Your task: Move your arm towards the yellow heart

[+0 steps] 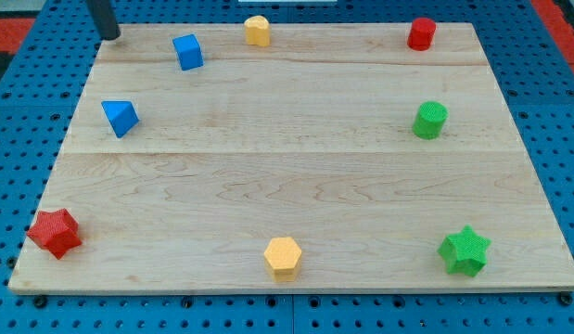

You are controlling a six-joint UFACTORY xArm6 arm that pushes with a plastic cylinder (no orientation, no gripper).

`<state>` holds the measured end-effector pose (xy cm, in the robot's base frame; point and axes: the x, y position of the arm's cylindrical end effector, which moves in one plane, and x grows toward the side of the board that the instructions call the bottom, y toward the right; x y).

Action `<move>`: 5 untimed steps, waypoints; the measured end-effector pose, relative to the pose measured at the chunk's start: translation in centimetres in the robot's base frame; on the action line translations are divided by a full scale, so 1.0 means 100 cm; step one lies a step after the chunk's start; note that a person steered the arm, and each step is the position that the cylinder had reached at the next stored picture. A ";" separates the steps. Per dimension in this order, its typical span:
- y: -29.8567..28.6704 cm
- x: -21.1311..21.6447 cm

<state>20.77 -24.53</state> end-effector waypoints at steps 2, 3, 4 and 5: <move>0.124 0.082; 0.184 0.081; 0.295 0.046; 0.293 -0.012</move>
<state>19.55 4.80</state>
